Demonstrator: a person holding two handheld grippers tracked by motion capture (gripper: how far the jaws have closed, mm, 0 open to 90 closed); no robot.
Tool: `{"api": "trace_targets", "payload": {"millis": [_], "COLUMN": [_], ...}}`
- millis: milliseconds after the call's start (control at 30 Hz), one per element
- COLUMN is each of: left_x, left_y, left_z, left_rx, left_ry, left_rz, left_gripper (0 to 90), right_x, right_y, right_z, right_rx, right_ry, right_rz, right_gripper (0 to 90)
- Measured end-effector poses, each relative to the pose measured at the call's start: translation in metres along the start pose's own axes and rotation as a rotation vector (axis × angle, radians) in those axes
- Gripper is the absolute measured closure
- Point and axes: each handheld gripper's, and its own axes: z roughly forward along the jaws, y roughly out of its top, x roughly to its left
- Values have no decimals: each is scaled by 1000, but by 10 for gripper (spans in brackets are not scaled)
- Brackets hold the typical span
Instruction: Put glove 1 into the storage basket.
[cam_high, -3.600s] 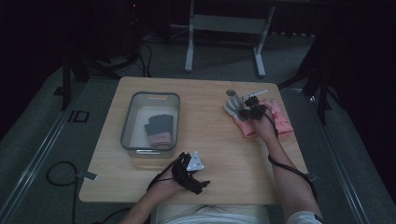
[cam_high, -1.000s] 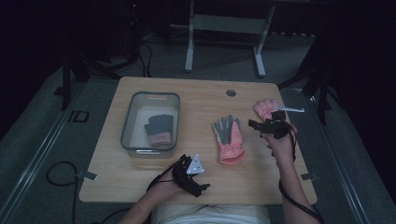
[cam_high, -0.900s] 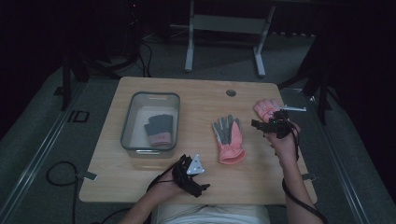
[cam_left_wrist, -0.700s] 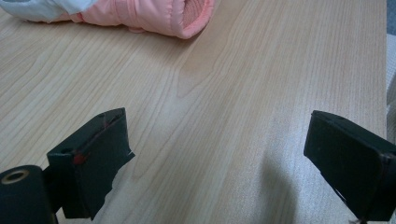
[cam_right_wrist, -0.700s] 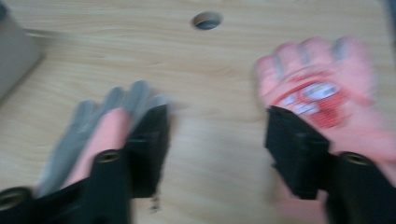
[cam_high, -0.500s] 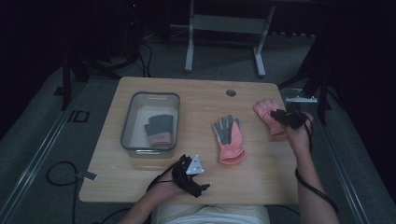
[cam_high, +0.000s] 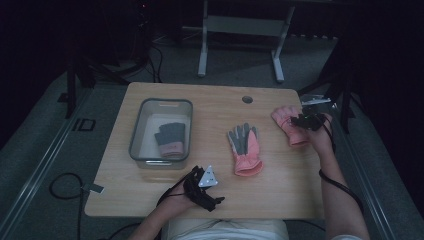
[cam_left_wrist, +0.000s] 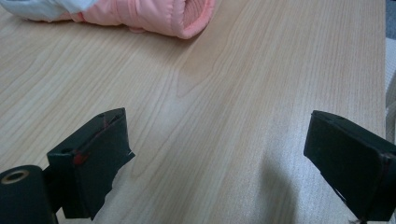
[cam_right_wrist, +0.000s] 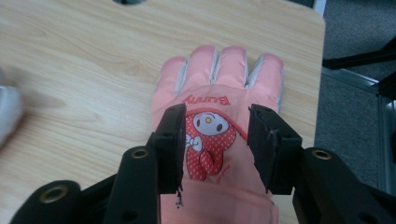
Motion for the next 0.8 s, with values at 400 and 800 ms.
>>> {"api": "trace_targets", "payload": {"millis": [400, 800], "left_x": [-2, 0], "left_y": [-1, -1], "left_z": [0, -3], "left_rx": [-3, -13], "left_ry": [-4, 3], "left_rz": [8, 8], "left_gripper": [65, 65], "right_x": [5, 8], "right_y": [-9, -6], "right_z": [37, 25], "right_rx": [90, 99], "right_ry": [-53, -80], "right_rz": [-65, 83], "right_gripper": [613, 869]}}
